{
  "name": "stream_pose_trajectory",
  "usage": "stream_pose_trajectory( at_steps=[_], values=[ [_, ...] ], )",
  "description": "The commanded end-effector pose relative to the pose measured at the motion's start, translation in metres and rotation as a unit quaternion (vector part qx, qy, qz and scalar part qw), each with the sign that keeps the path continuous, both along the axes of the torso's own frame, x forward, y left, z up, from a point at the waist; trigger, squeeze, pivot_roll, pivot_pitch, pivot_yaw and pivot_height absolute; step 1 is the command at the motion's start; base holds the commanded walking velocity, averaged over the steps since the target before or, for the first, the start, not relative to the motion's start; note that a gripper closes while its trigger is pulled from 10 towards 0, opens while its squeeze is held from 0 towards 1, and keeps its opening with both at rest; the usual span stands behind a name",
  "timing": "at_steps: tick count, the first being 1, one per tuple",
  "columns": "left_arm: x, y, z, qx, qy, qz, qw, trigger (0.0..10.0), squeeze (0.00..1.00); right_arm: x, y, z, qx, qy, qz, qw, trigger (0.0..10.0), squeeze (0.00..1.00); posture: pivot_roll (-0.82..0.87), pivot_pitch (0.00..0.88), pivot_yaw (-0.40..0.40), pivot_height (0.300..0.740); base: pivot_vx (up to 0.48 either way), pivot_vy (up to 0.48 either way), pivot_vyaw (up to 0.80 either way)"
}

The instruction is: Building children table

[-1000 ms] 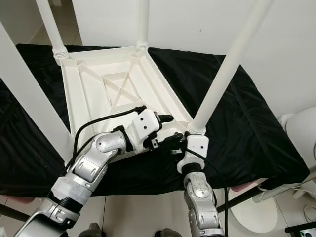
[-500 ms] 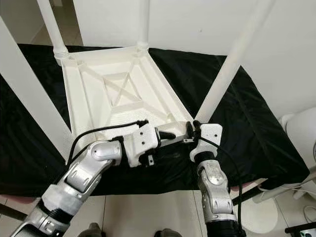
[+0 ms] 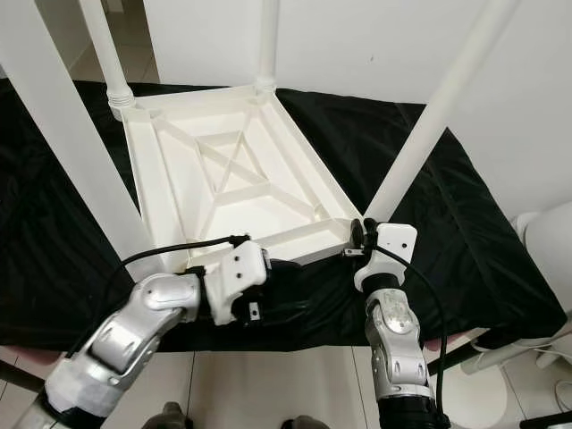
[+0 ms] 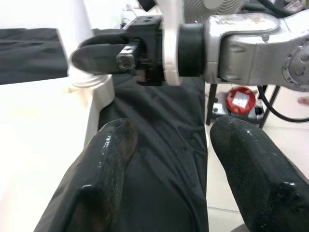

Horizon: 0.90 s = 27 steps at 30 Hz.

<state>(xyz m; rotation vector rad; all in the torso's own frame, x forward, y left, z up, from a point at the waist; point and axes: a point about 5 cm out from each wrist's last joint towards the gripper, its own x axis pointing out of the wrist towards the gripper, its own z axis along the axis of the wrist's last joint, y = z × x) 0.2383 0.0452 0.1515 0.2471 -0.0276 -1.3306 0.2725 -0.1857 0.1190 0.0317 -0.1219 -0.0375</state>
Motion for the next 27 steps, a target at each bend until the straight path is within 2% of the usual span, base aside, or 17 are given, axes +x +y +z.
stream_pose_trajectory(
  at_steps=[1, 4, 5, 7, 9, 10, 13, 16, 17, 18, 20, 22, 23, 25, 27],
  values=[
    [0.001, 0.009, 0.005, -0.012, -0.003, 0.012, 1.0, 10.0, 0.0, -0.004, -0.016, -0.005, 0.005, 0.008, -0.044, 0.999, 10.0, 0.0, 0.05, 0.0, -0.074, 0.74, 0.0, 0.0, 0.0],
    [0.002, 0.016, 0.008, -0.03, -0.006, 0.035, 0.999, 10.0, 0.0, -0.003, -0.016, -0.005, 0.004, 0.009, -0.044, 0.999, 10.0, 0.0, 0.06, 0.0, -0.081, 0.74, 0.0, 0.0, 0.0],
    [0.002, 0.026, 0.013, -0.058, -0.008, 0.06, 0.996, 10.0, 0.0, -0.002, -0.018, -0.006, 0.002, 0.011, -0.044, 0.999, 10.0, 0.0, 0.07, 0.004, -0.082, 0.74, 0.0, 0.0, 0.0],
    [0.001, 0.031, 0.015, -0.071, -0.009, 0.069, 0.995, 10.0, 0.0, -0.001, -0.018, -0.006, 0.001, 0.012, -0.043, 0.999, 10.0, 0.0, 0.07, 0.004, -0.082, 0.74, 0.0, 0.0, 0.0],
    [-0.008, 0.047, 0.017, -0.086, 0.02, 0.046, 0.995, 10.0, 0.0, 0.002, -0.019, -0.005, 0.0, 0.011, -0.043, 0.999, 10.0, 0.0, 0.08, 0.009, -0.083, 0.74, 0.0, 0.0, 0.0],
    [-0.008, 0.047, 0.017, -0.086, 0.02, 0.046, 0.995, 10.0, 0.0, 0.002, -0.019, -0.005, 0.0, 0.011, -0.043, 0.999, 10.0, 0.0, 0.08, 0.009, -0.083, 0.74, 0.0, 0.0, 0.0],
    [-0.019, 0.062, 0.017, -0.083, 0.052, 0.013, 0.995, 10.0, 0.0, 0.005, -0.02, -0.002, -0.001, 0.007, -0.042, 0.999, 10.0, 0.0, 0.08, 0.012, -0.083, 0.74, 0.0, 0.0, 0.0],
    [-0.024, 0.073, 0.017, -0.075, 0.072, 0.004, 0.995, 10.0, 0.0, 0.008, -0.019, 0.0, -0.002, 0.004, -0.039, 0.999, 10.0, 0.0, 0.09, 0.014, -0.087, 0.74, 0.0, 0.0, 0.0],
    [-0.026, 0.083, 0.017, -0.083, 0.082, 0.008, 0.993, 10.0, 0.0, 0.01, -0.019, 0.0, -0.004, 0.003, -0.037, 0.999, 10.0, 0.0, 0.1, 0.017, -0.091, 0.74, 0.0, 0.0, 0.0],
    [-0.026, 0.083, 0.017, -0.083, 0.082, 0.008, 0.993, 10.0, 0.0, 0.01, -0.019, 0.0, -0.004, 0.003, -0.037, 0.999, 10.0, 0.0, 0.1, 0.017, -0.091, 0.74, 0.0, 0.0, 0.0],
    [-0.03, 0.101, 0.023, -0.11, 0.052, 0.018, 0.992, 10.0, 0.0, 0.012, -0.019, 0.0, -0.008, 0.004, -0.031, 0.999, 10.0, 0.0, 0.1, 0.02, -0.094, 0.74, 0.0, 0.0, 0.0],
    [-0.036, 0.115, 0.019, -0.088, 0.081, 0.012, 0.993, 10.0, 0.0, 0.015, -0.019, 0.0, -0.012, 0.005, -0.027, 1.0, 10.0, 0.0, 0.11, 0.022, -0.095, 0.74, 0.0, 0.0, 0.0],
    [-0.036, 0.115, 0.019, -0.088, 0.081, 0.012, 0.993, 10.0, 0.0, 0.015, -0.019, 0.0, -0.012, 0.005, -0.027, 1.0, 10.0, 0.0, 0.11, 0.022, -0.095, 0.74, 0.0, 0.0, 0.0],
    [-0.04, 0.13, 0.016, -0.073, 0.121, 0.01, 0.99, 10.0, 0.0, 0.017, -0.019, -0.001, -0.013, 0.006, -0.026, 1.0, 10.0, 0.0, 0.13, 0.031, -0.1, 0.74, 0.0, 0.0, 0.0],
    [-0.042, 0.135, 0.017, -0.069, 0.129, 0.012, 0.989, 10.0, 0.0, 0.018, -0.019, -0.001, -0.012, 0.007, -0.026, 1.0, 10.0, 0.0, 0.13, 0.031, -0.1, 0.74, 0.0, 0.0, 0.0]
  ],
)
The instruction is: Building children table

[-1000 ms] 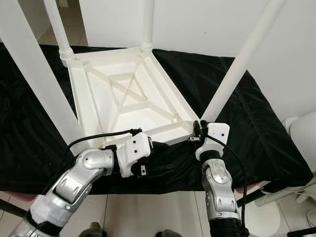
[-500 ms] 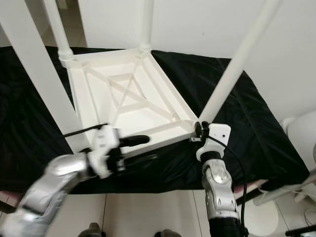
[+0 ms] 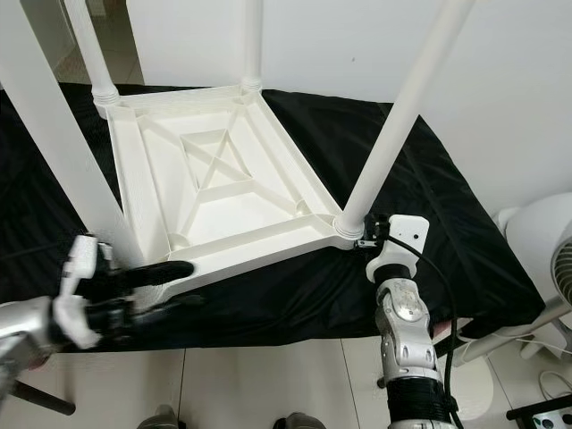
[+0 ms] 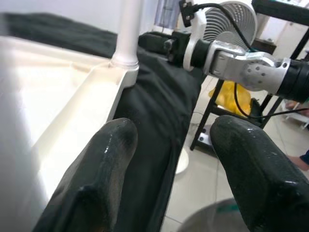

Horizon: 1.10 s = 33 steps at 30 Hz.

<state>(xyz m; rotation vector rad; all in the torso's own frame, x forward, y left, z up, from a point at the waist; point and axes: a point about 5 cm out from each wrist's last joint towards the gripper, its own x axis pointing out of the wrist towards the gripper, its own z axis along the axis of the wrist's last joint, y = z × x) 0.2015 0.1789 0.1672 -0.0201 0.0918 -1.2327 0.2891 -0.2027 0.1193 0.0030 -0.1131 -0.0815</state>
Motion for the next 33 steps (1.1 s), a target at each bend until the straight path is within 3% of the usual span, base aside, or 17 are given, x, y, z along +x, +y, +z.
stream_pose_trajectory(
  at_steps=[1, 11, 18, 27, 29, 33],
  values=[
    [-0.005, 0.001, 0.001, -0.008, 0.01, -0.044, 0.999, 10.0, 0.0, 0.001, -0.002, -0.001, 0.0, 0.001, -0.003, 1.0, 10.0, 0.0, 0.13, 0.031, -0.1, 0.74, 0.0, 0.0, 0.0],
    [-0.014, 0.032, 0.005, 0.018, 0.031, -0.002, 0.999, 10.0, 0.0, 0.008, 0.002, -0.002, 0.003, 0.002, 0.006, 1.0, 10.0, 0.0, 0.16, 0.04, -0.107, 0.74, 0.0, 0.0, 0.0],
    [-0.013, 0.065, 0.011, 0.07, 0.024, 0.067, 0.995, 10.0, 0.0, 0.013, 0.006, -0.003, 0.004, 0.002, 0.016, 1.0, 10.0, 0.0, 0.18, 0.046, -0.111, 0.74, 0.0, 0.0, 0.0],
    [-0.018, 0.054, 0.021, 0.07, 0.014, 0.054, 0.996, 10.0, 0.0, 0.014, 0.013, -0.004, 0.004, 0.003, 0.036, 0.999, 10.0, 0.0, 0.19, 0.046, -0.118, 0.74, 0.0, 0.0, 0.0],
    [-0.028, 0.037, 0.022, 0.056, 0.021, 0.023, 0.998, 10.0, 0.0, 0.001, 0.015, -0.013, -0.003, 0.024, 0.091, 0.996, 10.0, 0.0, 0.2, 0.051, -0.13, 0.74, 0.0, 0.0, 0.0],
    [-0.035, 0.025, 0.022, 0.05, 0.026, -0.002, 0.998, 10.0, 0.0, -0.016, 0.019, -0.02, -0.018, 0.055, 0.18, 0.982, 10.0, 0.0, 0.21, 0.055, -0.131, 0.74, 0.0, 0.0, 0.0]
  ],
)
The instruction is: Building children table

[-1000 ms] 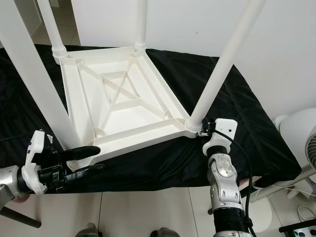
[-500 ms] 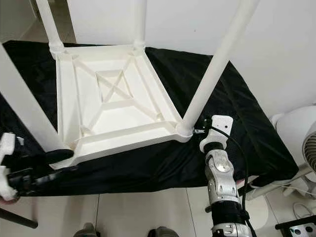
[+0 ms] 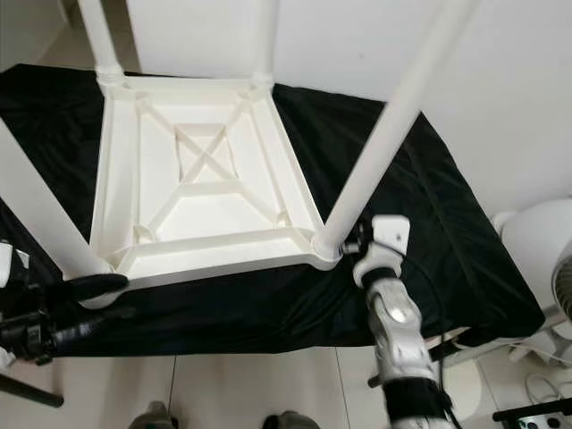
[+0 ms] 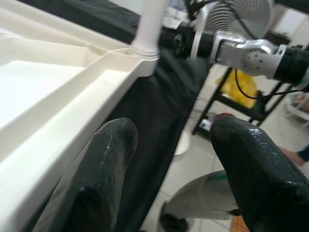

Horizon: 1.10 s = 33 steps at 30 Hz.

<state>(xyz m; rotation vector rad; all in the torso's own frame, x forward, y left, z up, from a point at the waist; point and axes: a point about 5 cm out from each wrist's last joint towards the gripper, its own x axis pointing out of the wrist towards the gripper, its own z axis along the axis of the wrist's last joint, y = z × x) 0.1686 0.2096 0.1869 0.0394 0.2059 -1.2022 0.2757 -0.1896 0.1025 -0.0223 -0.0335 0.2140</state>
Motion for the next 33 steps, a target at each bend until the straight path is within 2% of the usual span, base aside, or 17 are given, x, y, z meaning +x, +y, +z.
stream_pose_trajectory(
  at_steps=[1, 4, 6, 8, 14, 15, 16, 18, 19, 22, 24, 28, 30, 31, 32, 33],
  values=[
    [-0.003, -0.008, 0.002, 0.001, 0.0, -0.017, 1.0, 10.0, 0.0, -0.009, 0.003, -0.005, -0.008, 0.025, 0.056, 0.998, 10.0, 0.0, 0.2, 0.057, -0.128, 0.74, 0.0, 0.0, 0.0],
    [-0.003, -0.01, 0.002, 0.008, -0.003, -0.022, 1.0, 10.0, 0.0, -0.015, -0.001, -0.005, -0.019, 0.034, 0.078, 0.996, 10.0, 0.0, 0.2, 0.059, -0.134, 0.74, 0.0, 0.0, 0.0],
    [-0.007, -0.014, 0.006, 0.01, -0.011, -0.037, 0.999, 10.0, 0.0, -0.016, -0.011, -0.004, -0.035, 0.04, 0.083, 0.995, 10.0, 0.0, 0.2, 0.06, -0.131, 0.74, 0.0, 0.0, 0.0],
    [-0.008, -0.01, 0.007, 0.025, -0.01, -0.034, 0.999, 10.0, 0.0, -0.014, -0.019, -0.001, -0.037, 0.038, 0.075, 0.996, 10.0, 0.0, 0.21, 0.062, -0.134, 0.74, 0.0, 0.0, 0.0],
    [-0.011, -0.006, 0.006, 0.046, -0.003, -0.022, 0.999, 10.0, 0.0, -0.014, -0.022, 0.003, -0.031, 0.037, 0.08, 0.996, 10.0, 0.0, 0.22, 0.064, -0.138, 0.74, 0.0, 0.0, 0.0],
    [-0.01, 0.002, 0.008, 0.058, -0.008, 0.001, 0.998, 10.0, 0.0, -0.016, -0.017, 0.003, -0.026, 0.043, 0.106, 0.993, 10.0, 0.0, 0.25, 0.069, -0.153, 0.74, 0.0, 0.0, 0.0],
    [-0.01, 0.002, 0.008, 0.058, -0.008, 0.001, 0.998, 10.0, 0.0, -0.016, -0.017, 0.003, -0.026, 0.043, 0.106, 0.993, 10.0, 0.0, 0.25, 0.069, -0.153, 0.74, 0.0, 0.0, 0.0],
    [-0.01, 0.016, 0.011, 0.079, -0.017, 0.039, 0.996, 10.0, 0.0, -0.019, -0.009, 0.002, -0.018, 0.055, 0.148, 0.987, 10.0, 0.0, 0.26, 0.072, -0.161, 0.74, 0.0, 0.0, 0.0],
    [-0.011, 0.028, 0.013, 0.101, -0.022, 0.072, 0.992, 10.0, 0.0, -0.02, -0.003, -0.001, -0.014, 0.071, 0.181, 0.981, 10.0, 0.0, 0.28, 0.074, -0.169, 0.74, 0.0, 0.0, 0.0],
    [-0.013, 0.031, 0.013, 0.106, -0.023, 0.082, 0.991, 10.0, 0.0, -0.018, -0.002, -0.001, -0.019, 0.071, 0.191, 0.979, 10.0, 0.0, 0.29, 0.075, -0.178, 0.74, 0.0, 0.0, 0.0],
    [-0.016, 0.04, 0.012, 0.126, -0.027, 0.113, 0.985, 10.0, 0.0, -0.012, 0.0, 0.001, -0.018, 0.069, 0.199, 0.978, 10.0, 0.0, 0.33, 0.08, -0.203, 0.74, 0.0, 0.0, 0.0],
    [-0.02, 0.049, 0.013, 0.145, -0.033, 0.142, 0.979, 10.0, 0.0, -0.007, 0.003, 0.003, -0.017, 0.068, 0.209, 0.976, 10.0, 0.0, 0.35, 0.081, -0.214, 0.74, 0.0, 0.0, 0.0],
    [-0.022, 0.06, 0.016, 0.163, -0.042, 0.18, 0.969, 10.0, 0.0, -0.001, 0.01, 0.004, -0.017, 0.069, 0.232, 0.97, 10.0, 0.0, 0.37, 0.081, -0.232, 0.74, 0.0, 0.0, 0.0],
    [-0.022, 0.06, 0.016, 0.163, -0.042, 0.18, 0.969, 10.0, 0.0, -0.001, 0.01, 0.004, -0.017, 0.069, 0.232, 0.97, 10.0, 0.0, 0.37, 0.081, -0.232, 0.74, 0.0, 0.0, 0.0],
    [-0.024, 0.074, 0.019, 0.182, -0.047, 0.217, 0.958, 10.0, 0.0, 0.004, 0.016, 0.005, -0.02, 0.07, 0.25, 0.965, 10.0, 0.0, 0.39, 0.082, -0.241, 0.74, 0.0, 0.0, 0.0],
    [-0.024, 0.074, 0.019, 0.182, -0.047, 0.217, 0.958, 10.0, 0.0, 0.004, 0.016, 0.005, -0.02, 0.07, 0.25, 0.965, 10.0, 0.0, 0.39, 0.082, -0.241, 0.74, 0.0, 0.0, 0.0]
  ],
)
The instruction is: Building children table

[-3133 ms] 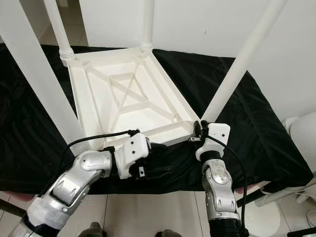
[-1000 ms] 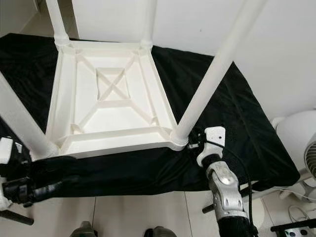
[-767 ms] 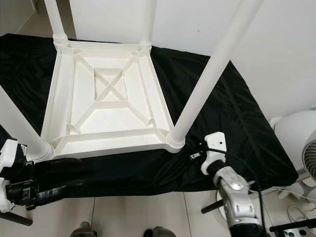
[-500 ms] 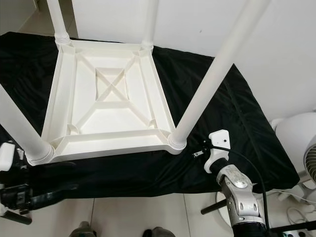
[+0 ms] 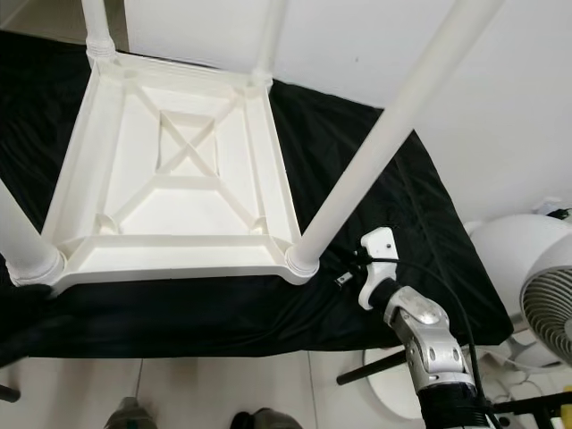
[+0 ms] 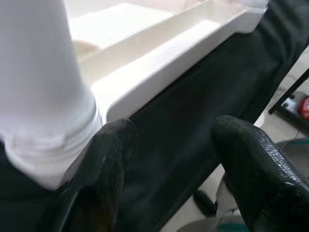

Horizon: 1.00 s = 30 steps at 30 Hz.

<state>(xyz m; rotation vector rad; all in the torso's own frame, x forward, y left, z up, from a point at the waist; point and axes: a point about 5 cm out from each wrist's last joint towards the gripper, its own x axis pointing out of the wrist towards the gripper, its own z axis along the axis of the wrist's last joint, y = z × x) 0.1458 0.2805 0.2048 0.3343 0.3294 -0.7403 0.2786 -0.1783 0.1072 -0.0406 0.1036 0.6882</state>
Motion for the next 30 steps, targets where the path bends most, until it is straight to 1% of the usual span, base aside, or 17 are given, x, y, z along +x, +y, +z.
stream_pose_trajectory(
  at_steps=[1, 3, 4, 5, 6, 9, 10, 12, 13, 14, 16, 18, 19, 21, 24, 28, 30],
  values=[
    [-0.001, 0.003, 0.001, 0.012, -0.005, 0.012, 1.0, 10.0, 0.0, 0.001, 0.005, 0.0, 0.001, 0.003, 0.017, 1.0, 10.0, 0.0, 0.39, 0.082, -0.241, 0.74, 0.0, 0.0, 0.0],
    [-0.001, 0.019, 0.004, 0.029, -0.014, 0.047, 0.998, 10.0, 0.0, 0.004, 0.008, 0.0, 0.004, 0.005, 0.024, 1.0, 10.0, 0.0, 0.4, 0.082, -0.246, 0.74, 0.0, 0.0, 0.0],
    [-0.001, 0.019, 0.004, 0.029, -0.014, 0.047, 0.998, 10.0, 0.0, 0.004, 0.008, 0.0, 0.004, 0.005, 0.024, 1.0, 10.0, 0.0, 0.4, 0.082, -0.246, 0.74, 0.0, 0.0, 0.0],
    [0.0, 0.029, 0.005, 0.041, -0.019, 0.069, 0.997, 10.0, 0.0, 0.005, 0.01, 0.001, 0.003, 0.005, 0.03, 1.0, 10.0, 0.0, 0.41, 0.082, -0.245, 0.74, 0.0, 0.0, 0.0],
    [0.0, 0.029, 0.005, 0.041, -0.019, 0.069, 0.997, 10.0, 0.0, 0.005, 0.01, 0.001, 0.003, 0.005, 0.03, 1.0, 10.0, 0.0, 0.41, 0.082, -0.245, 0.74, 0.0, 0.0, 0.0],
    [0.019, 0.064, 0.015, 0.09, -0.074, 0.167, 0.979, 10.0, 0.0, 0.005, 0.016, -0.001, 0.006, 0.009, 0.044, 0.999, 10.0, 0.0, 0.41, 0.076, -0.23, 0.74, 0.0, 0.0, 0.0],
    [0.019, 0.064, 0.015, 0.09, -0.074, 0.167, 0.979, 10.0, 0.0, 0.005, 0.016, -0.001, 0.006, 0.009, 0.044, 0.999, 10.0, 0.0, 0.41, 0.076, -0.23, 0.74, 0.0, 0.0, 0.0],
    [0.035, 0.073, 0.021, 0.123, -0.124, 0.205, 0.963, 10.0, 0.0, 0.003, 0.019, -0.005, 0.009, 0.014, 0.052, 0.999, 10.0, 0.0, 0.4, 0.072, -0.218, 0.74, 0.0, 0.0, 0.0],
    [0.035, 0.073, 0.021, 0.123, -0.124, 0.205, 0.963, 10.0, 0.0, 0.003, 0.019, -0.005, 0.009, 0.014, 0.052, 0.999, 10.0, 0.0, 0.4, 0.072, -0.218, 0.74, 0.0, 0.0, 0.0],
    [0.041, 0.076, 0.023, 0.125, -0.13, 0.218, 0.959, 10.0, 0.0, 0.001, 0.02, -0.006, 0.01, 0.017, 0.055, 0.998, 10.0, 0.0, 0.4, 0.072, -0.209, 0.74, 0.0, 0.0, 0.0],
    [0.041, 0.076, 0.023, 0.125, -0.13, 0.218, 0.959, 10.0, 0.0, 0.001, 0.02, -0.006, 0.01, 0.017, 0.055, 0.998, 10.0, 0.0, 0.4, 0.072, -0.209, 0.74, 0.0, 0.0, 0.0],
    [0.062, 0.079, 0.029, 0.125, -0.166, 0.247, 0.946, 10.0, 0.0, -0.004, 0.02, -0.011, 0.012, 0.024, 0.058, 0.998, 10.0, 0.0, 0.37, 0.068, -0.183, 0.74, 0.0, 0.0, 0.0],
    [0.062, 0.079, 0.029, 0.125, -0.166, 0.247, 0.946, 10.0, 0.0, -0.004, 0.02, -0.011, 0.012, 0.024, 0.058, 0.998, 10.0, 0.0, 0.37, 0.068, -0.183, 0.74, 0.0, 0.0, 0.0],
    [0.081, 0.081, 0.035, 0.113, -0.192, 0.273, 0.936, 10.0, 0.0, -0.01, 0.017, -0.014, 0.014, 0.028, 0.05, 0.998, 10.0, 0.0, 0.35, 0.064, -0.165, 0.74, 0.0, 0.0, 0.0],
    [0.088, 0.081, 0.037, 0.111, -0.202, 0.278, 0.933, 10.0, 0.0, -0.012, 0.014, -0.015, 0.012, 0.028, 0.044, 0.999, 10.0, 0.0, 0.34, 0.062, -0.154, 0.74, 0.0, 0.0, 0.0],
    [0.111, 0.078, 0.037, 0.103, -0.223, 0.264, 0.933, 10.0, 0.0, -0.021, 0.001, -0.018, 0.011, 0.027, 0.002, 1.0, 10.0, 0.0, 0.29, 0.06, -0.113, 0.74, 0.0, 0.0, 0.0],
    [0.111, 0.078, 0.037, 0.103, -0.223, 0.264, 0.933, 10.0, 0.0, -0.021, 0.001, -0.018, 0.011, 0.027, 0.002, 1.0, 10.0, 0.0, 0.29, 0.06, -0.113, 0.74, 0.0, 0.0, 0.0]
  ],
)
